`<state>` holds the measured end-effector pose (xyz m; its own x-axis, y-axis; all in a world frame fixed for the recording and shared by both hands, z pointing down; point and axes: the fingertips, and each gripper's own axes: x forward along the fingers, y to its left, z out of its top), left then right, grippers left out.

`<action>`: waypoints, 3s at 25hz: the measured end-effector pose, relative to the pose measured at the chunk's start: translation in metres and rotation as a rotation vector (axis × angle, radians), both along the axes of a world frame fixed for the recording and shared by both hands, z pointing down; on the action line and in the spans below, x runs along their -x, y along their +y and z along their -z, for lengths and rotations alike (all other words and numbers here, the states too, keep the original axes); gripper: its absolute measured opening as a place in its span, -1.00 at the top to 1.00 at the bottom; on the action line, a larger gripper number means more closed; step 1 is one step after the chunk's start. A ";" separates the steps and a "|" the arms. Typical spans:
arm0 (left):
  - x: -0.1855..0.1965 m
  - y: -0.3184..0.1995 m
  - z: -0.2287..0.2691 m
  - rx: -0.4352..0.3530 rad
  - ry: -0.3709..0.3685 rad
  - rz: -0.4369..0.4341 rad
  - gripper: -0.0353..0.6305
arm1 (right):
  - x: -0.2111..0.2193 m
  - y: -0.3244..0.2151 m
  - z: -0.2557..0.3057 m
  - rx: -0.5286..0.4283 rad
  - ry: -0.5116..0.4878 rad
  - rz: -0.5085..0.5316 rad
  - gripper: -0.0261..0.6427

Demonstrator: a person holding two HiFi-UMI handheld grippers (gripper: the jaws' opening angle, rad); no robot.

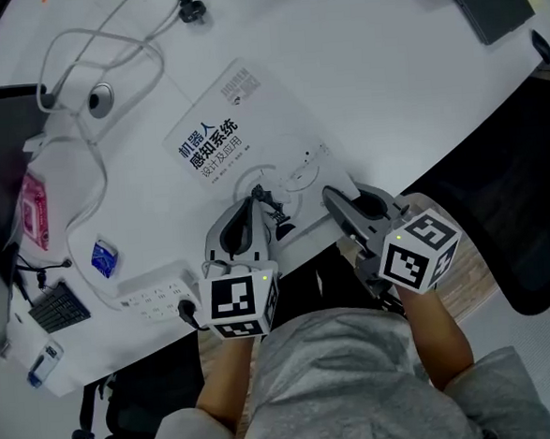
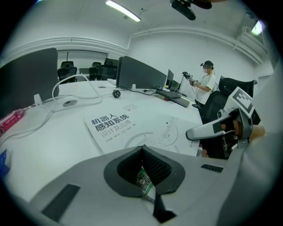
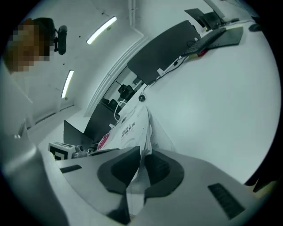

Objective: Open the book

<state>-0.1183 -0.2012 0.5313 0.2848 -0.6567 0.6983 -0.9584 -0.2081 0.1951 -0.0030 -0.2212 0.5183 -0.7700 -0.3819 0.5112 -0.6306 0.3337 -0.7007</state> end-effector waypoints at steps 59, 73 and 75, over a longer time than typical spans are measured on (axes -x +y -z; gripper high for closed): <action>0.096 0.175 0.142 -0.271 -0.122 0.510 0.87 | 0.168 0.214 0.002 0.028 -0.037 0.875 0.29; 0.060 0.174 0.179 -0.386 -0.128 0.394 0.87 | 0.036 0.139 0.161 -0.414 -0.184 0.619 0.56; 0.050 0.174 0.188 -0.413 -0.122 0.372 0.87 | 0.001 0.127 0.184 -0.525 -0.115 0.545 0.63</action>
<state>-0.1681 -0.0271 0.3430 -0.0843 -0.9229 0.3757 -0.9923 0.1120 0.0526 -0.0042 -0.0939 0.3342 -0.9565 -0.1034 0.2729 -0.2141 0.8840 -0.4156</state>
